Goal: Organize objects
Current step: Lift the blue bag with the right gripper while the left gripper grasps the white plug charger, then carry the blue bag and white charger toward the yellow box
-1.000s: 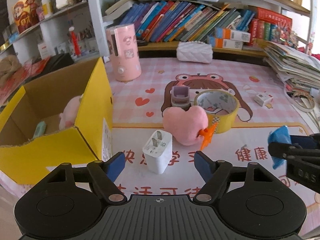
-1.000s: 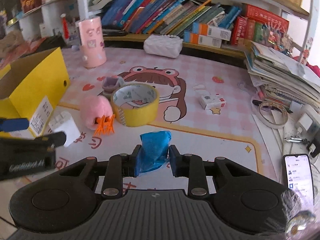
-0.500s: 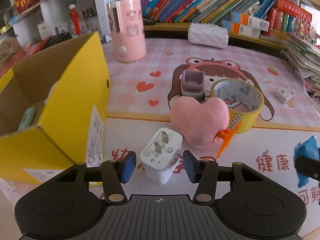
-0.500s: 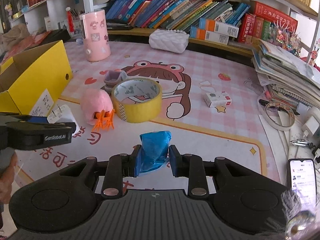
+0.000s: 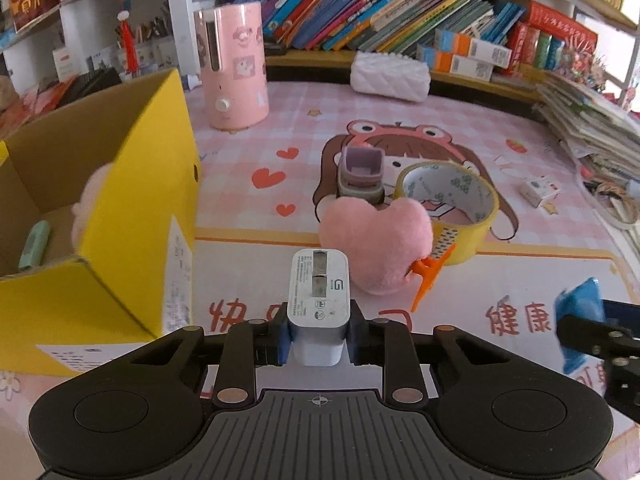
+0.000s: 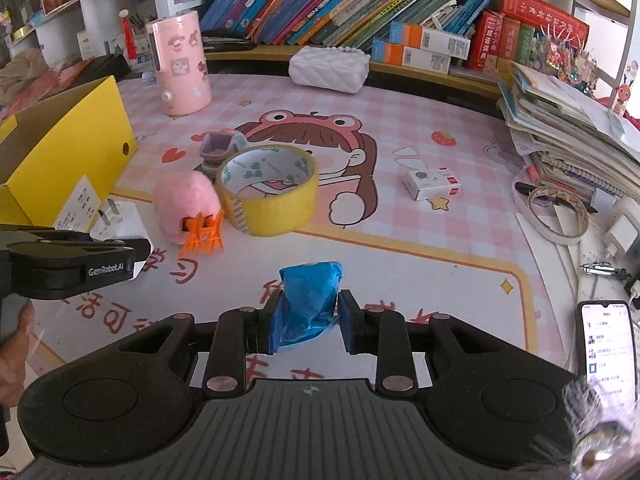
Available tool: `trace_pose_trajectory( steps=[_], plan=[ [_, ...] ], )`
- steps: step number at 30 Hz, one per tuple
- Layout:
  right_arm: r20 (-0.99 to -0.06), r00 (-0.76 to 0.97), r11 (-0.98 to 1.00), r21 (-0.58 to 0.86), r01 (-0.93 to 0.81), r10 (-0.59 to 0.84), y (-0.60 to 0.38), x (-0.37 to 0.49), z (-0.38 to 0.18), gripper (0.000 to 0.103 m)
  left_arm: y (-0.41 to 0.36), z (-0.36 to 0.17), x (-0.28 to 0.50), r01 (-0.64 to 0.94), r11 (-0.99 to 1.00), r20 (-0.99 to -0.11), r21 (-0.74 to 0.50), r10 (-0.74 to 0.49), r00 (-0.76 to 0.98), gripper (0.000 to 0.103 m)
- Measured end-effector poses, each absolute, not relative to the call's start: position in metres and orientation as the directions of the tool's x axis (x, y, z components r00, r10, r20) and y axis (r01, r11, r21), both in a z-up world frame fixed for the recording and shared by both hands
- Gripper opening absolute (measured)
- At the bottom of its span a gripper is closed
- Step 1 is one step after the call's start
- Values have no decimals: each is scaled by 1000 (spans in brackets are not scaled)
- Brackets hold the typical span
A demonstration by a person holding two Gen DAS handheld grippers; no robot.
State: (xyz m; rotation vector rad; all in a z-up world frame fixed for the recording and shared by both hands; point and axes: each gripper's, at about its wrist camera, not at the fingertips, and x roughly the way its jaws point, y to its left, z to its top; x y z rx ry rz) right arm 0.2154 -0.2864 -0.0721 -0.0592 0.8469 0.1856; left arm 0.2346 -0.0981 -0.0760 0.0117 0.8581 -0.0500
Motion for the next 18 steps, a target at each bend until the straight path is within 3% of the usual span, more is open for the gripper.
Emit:
trace_pose_trajectory(
  steps=[9, 18],
  plan=[
    [-747, 649, 984, 34, -178, 143, -258, 196, -65, 26, -76, -54, 194, 103, 994, -718, -45, -104, 688, 24],
    [-739, 650, 973, 35, -226, 178, -207, 166, -57, 26, -25, -48, 151, 62, 997, -711, -55, -83, 699, 24]
  ],
)
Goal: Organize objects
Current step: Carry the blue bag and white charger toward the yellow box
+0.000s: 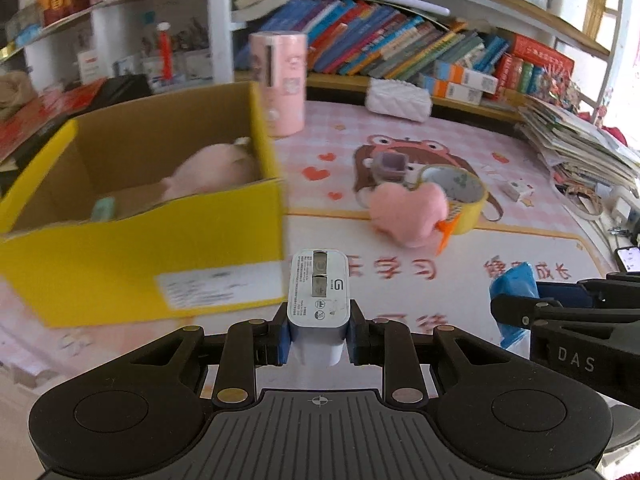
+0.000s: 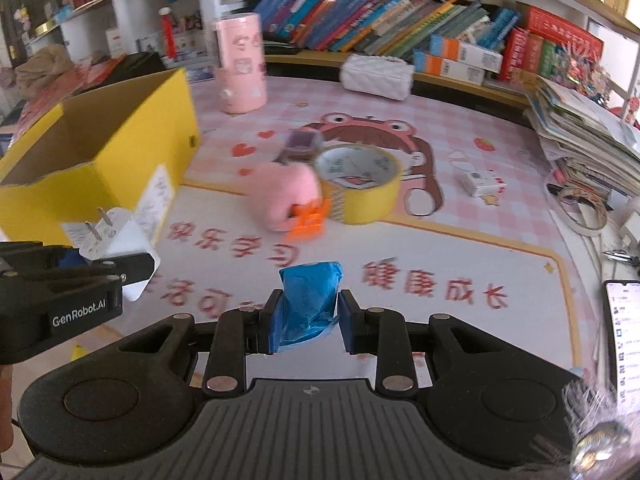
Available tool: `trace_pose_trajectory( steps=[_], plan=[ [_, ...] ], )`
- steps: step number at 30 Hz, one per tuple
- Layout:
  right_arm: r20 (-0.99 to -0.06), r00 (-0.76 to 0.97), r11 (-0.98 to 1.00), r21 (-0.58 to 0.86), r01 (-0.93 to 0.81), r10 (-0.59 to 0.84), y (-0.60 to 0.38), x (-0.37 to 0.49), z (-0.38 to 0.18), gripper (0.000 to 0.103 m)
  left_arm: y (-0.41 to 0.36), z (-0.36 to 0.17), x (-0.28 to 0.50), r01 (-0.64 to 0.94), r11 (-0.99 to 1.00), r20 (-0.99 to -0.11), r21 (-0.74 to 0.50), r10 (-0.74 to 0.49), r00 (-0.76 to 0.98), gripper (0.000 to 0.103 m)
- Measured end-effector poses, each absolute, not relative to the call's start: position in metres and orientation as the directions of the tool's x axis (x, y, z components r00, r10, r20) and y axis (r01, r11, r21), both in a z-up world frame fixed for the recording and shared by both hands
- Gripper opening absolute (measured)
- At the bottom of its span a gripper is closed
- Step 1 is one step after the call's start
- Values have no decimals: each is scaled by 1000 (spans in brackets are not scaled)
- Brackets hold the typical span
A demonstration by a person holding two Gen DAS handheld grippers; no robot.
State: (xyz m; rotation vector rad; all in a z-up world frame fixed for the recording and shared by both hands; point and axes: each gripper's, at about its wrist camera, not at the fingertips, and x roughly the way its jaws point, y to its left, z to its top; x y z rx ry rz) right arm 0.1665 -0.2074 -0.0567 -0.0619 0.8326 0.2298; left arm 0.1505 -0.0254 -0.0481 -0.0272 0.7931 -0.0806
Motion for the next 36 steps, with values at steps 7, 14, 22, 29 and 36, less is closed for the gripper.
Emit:
trace_pose_trajectory(
  steps=[7, 14, 22, 29, 36],
  plan=[
    [-730, 644, 955, 38, -294, 227, -157, 140, -51, 26, 22, -40, 114, 4, 998, -696, -56, -42, 717, 24],
    [-723, 641, 944, 45, -328, 258, -116, 111, -48, 26, 59, -35, 85, -26, 998, -686, -52, -17, 728, 24],
    [-725, 638, 949, 67, -310, 259, -90, 83, -49, 26, 85, -34, 59, -10, 999, -685, -43, -22, 729, 24],
    [-721, 642, 951, 74, -302, 260, -69, 62, -50, 26, 106, -33, 40, -2, 999, -676, -40, -25, 737, 24],
    [-717, 644, 949, 78, -306, 267, -50, 50, -50, 26, 124, -30, 26, -8, 999, -662, -33, -16, 749, 24]
  ],
)
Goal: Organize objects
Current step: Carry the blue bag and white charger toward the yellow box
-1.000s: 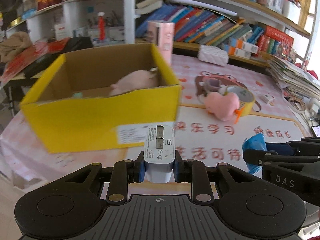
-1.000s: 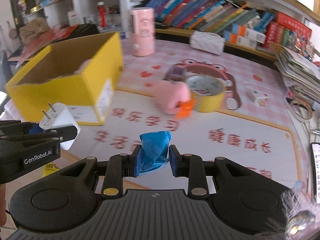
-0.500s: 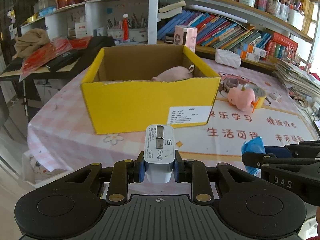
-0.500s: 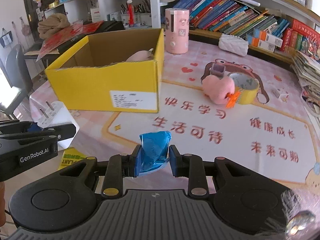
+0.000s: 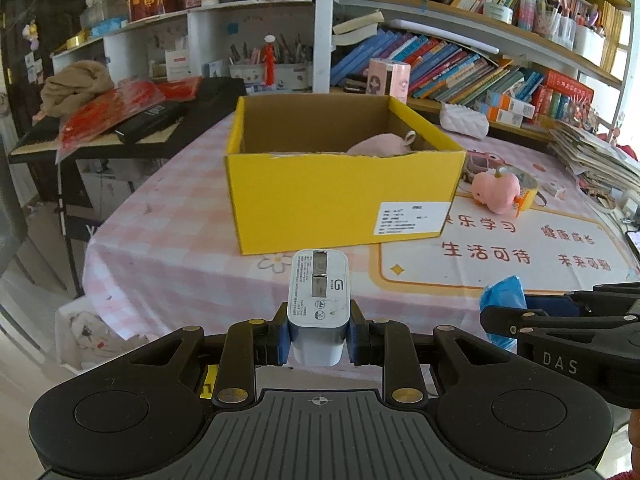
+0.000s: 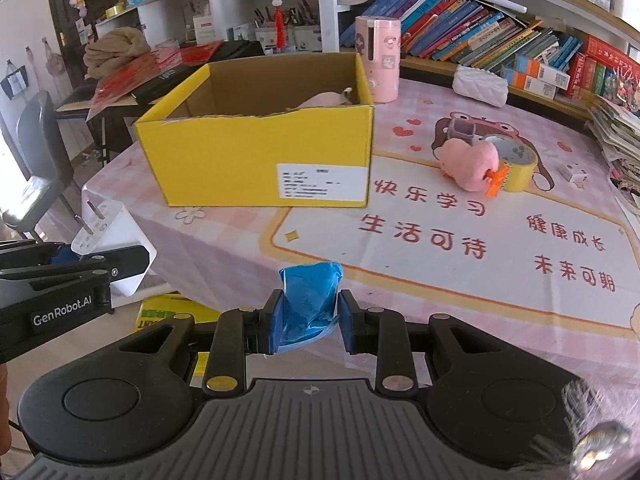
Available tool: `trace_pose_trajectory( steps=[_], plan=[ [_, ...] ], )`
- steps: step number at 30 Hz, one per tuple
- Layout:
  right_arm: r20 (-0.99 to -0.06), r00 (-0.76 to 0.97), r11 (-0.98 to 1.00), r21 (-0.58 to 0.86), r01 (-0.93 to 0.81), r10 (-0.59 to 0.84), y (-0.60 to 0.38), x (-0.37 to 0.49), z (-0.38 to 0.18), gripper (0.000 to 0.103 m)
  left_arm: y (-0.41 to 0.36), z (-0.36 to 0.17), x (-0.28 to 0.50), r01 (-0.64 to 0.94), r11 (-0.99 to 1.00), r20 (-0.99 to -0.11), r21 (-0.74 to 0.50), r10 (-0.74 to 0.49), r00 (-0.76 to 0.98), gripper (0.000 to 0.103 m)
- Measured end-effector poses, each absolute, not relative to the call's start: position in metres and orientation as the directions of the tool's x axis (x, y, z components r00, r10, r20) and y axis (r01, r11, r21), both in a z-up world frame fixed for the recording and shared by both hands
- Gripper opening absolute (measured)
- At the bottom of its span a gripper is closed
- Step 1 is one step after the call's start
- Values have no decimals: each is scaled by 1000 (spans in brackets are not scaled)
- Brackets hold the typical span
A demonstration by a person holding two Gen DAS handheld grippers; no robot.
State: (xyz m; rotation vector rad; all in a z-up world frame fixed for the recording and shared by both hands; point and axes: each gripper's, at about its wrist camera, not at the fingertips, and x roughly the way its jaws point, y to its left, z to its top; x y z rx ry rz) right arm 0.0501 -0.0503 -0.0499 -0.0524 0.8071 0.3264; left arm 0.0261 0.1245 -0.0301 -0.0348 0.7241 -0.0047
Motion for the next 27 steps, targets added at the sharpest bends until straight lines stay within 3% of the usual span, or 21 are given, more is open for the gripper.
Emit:
trace_pose_trajectory(
  steps=[16, 27],
  plan=[
    [-686, 668, 943, 83, -323, 288, -20, 57, -37, 26, 155, -7, 24, -41, 999, -577, -25, 19, 817, 24],
    [-606, 739, 949, 94, -301, 294, -24, 103, -6, 26, 151, 14, 67, -6, 999, -523, -33, -12, 852, 24]
  ],
)
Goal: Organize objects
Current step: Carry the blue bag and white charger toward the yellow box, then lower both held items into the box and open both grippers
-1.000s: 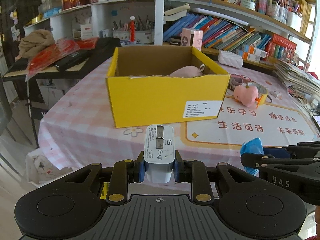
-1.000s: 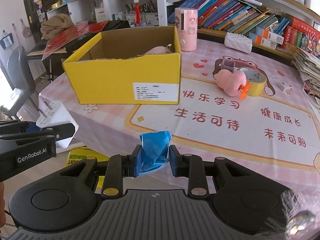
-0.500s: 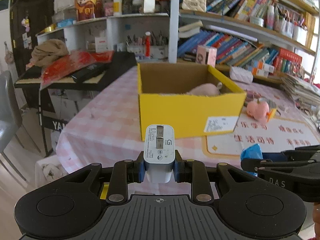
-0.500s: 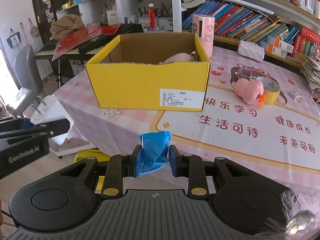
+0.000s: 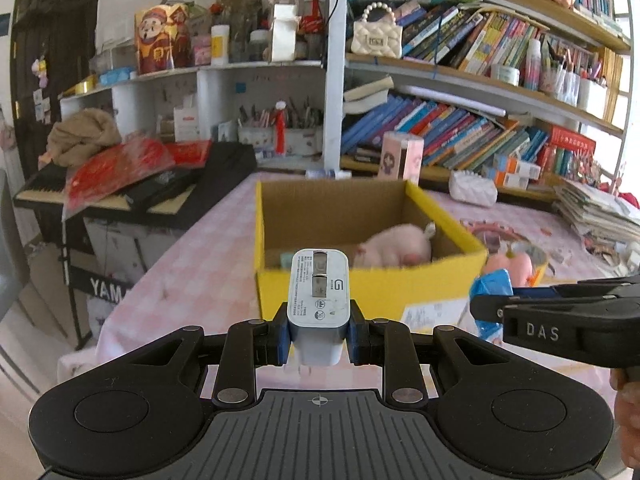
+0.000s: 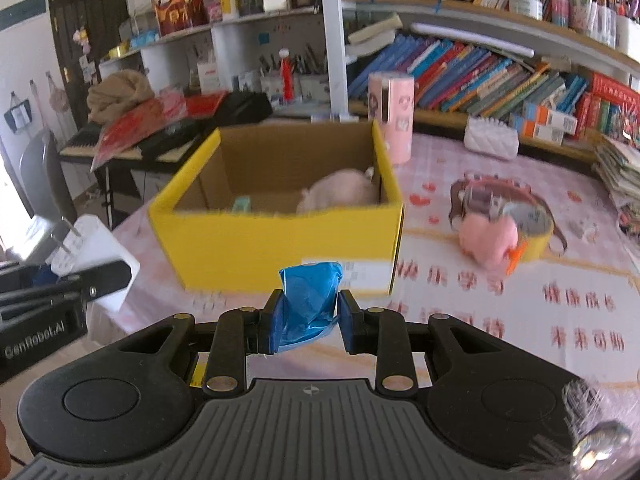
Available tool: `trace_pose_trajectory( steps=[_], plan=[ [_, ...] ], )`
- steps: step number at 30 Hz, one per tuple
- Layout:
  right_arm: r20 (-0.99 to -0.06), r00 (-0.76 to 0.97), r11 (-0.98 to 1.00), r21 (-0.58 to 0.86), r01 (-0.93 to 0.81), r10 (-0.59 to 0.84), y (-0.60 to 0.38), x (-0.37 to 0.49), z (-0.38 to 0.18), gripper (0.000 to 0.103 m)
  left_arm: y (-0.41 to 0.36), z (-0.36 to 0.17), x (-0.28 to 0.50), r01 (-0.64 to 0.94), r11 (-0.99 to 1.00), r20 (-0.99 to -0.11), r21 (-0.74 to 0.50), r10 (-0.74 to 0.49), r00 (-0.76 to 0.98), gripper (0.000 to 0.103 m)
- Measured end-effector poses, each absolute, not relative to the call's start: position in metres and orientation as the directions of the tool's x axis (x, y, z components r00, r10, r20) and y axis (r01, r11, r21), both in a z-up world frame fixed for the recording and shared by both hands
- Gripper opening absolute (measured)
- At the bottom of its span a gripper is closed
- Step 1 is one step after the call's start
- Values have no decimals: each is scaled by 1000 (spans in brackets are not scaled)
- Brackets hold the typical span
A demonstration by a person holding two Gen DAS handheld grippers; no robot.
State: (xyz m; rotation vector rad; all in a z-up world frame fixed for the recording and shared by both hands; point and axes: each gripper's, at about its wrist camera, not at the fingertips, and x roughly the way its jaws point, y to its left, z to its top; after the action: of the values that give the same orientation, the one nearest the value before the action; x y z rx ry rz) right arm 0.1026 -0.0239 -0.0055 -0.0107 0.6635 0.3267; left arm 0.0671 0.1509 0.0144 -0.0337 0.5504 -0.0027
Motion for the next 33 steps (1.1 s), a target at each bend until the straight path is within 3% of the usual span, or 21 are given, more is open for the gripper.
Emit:
trace_pose_trajectory(
  steps=[10, 33],
  plan=[
    [-543, 774, 938, 86, -335, 326, -21, 183, 15, 26, 147, 24, 142, -47, 999, -502, -10, 35, 864, 24],
    [-640, 652, 823, -51, -565, 407, 13, 312, -26, 26, 124, -27, 246, -83, 989, -663, 119, 141, 735, 25]
  ],
)
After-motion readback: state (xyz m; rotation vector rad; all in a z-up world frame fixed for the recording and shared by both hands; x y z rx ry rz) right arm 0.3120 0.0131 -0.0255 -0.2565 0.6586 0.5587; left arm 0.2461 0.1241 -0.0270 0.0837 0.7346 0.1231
